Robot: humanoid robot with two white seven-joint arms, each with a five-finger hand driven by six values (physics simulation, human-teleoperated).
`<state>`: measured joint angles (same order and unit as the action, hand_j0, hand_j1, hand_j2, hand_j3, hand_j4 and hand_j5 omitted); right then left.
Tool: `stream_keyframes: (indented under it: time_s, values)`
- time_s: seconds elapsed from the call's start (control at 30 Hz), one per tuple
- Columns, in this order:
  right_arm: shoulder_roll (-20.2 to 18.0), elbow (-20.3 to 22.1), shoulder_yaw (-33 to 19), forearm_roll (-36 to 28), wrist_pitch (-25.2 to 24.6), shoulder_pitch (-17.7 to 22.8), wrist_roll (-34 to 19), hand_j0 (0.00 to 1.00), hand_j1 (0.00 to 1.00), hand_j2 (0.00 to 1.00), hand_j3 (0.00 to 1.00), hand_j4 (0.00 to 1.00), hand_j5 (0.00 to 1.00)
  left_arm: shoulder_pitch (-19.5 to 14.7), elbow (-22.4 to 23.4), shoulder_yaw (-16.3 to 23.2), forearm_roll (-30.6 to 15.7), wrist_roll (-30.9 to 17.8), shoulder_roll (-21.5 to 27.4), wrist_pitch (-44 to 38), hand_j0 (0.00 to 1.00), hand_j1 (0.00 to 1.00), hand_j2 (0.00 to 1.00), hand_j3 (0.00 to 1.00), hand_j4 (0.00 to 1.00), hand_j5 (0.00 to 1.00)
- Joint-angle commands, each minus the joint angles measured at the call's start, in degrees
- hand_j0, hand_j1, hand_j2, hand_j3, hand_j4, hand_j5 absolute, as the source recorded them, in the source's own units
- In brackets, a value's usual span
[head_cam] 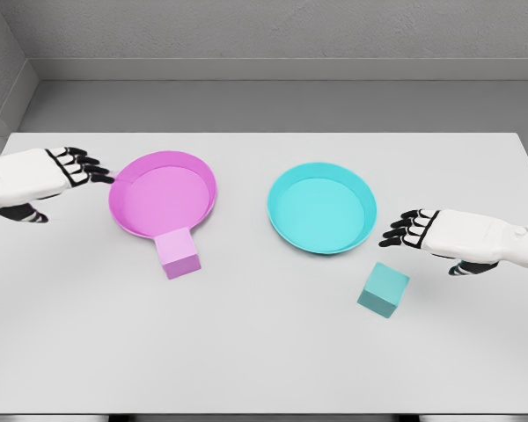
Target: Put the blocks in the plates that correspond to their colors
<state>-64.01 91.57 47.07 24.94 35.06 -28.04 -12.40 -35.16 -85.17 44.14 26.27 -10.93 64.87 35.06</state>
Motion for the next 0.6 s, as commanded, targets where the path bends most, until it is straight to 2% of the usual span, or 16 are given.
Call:
stream_keyframes:
  time_s: [0.0, 0.1, 0.23, 0.37, 0.5, 0.57]
  values:
    - [-0.15, 0.01, -0.05, -0.33, -0.06, 0.00, 0.10, 1.00, 1.00, 1.00, 1.00, 1.00, 1.00, 0.00, -0.17, -0.28, -0.61, 0.03, 0.08, -0.06, 1.00, 1.00, 1.00, 1.00, 1.00, 1.00]
    - [0.20, 0.01, 0.04, -0.33, -0.06, 0.62, 0.10, 1.00, 1.00, 1.00, 1.00, 1.00, 1.00, 0.27, -0.17, -0.20, -0.52, 0.03, -0.36, -0.06, 1.00, 1.00, 1.00, 1.00, 1.00, 1.00]
    - [1.79, -0.51, 0.04, -0.07, -0.06, 1.32, 0.27, 1.00, 1.00, 1.00, 1.00, 1.00, 1.00, 0.62, 0.01, 0.42, 0.18, -0.41, -4.31, -0.06, 1.00, 1.00, 1.00, 1.00, 1.00, 1.00]
    - [6.44, -5.43, -0.14, 0.29, -0.06, 1.32, 0.10, 1.00, 1.00, 1.00, 1.00, 1.00, 1.00, 0.71, 0.09, 0.94, 1.85, -0.58, -8.44, -0.06, 1.00, 1.00, 1.00, 1.00, 1.00, 1.00]
    - [7.68, -7.28, 0.13, 1.43, -0.06, 1.58, -0.08, 1.00, 1.00, 1.00, 1.00, 1.00, 1.00, 0.62, 0.01, 1.74, 3.61, -1.46, -10.99, -0.06, 1.00, 1.00, 1.00, 1.00, 1.00, 1.00]
    - [8.29, -7.19, 0.13, 1.25, -0.06, 2.90, -4.29, 1.00, 1.00, 1.00, 1.00, 1.00, 1.00, 0.62, -0.17, 2.00, 3.70, -2.17, -11.70, -0.06, 1.00, 1.00, 1.00, 1.00, 1.00, 1.00]
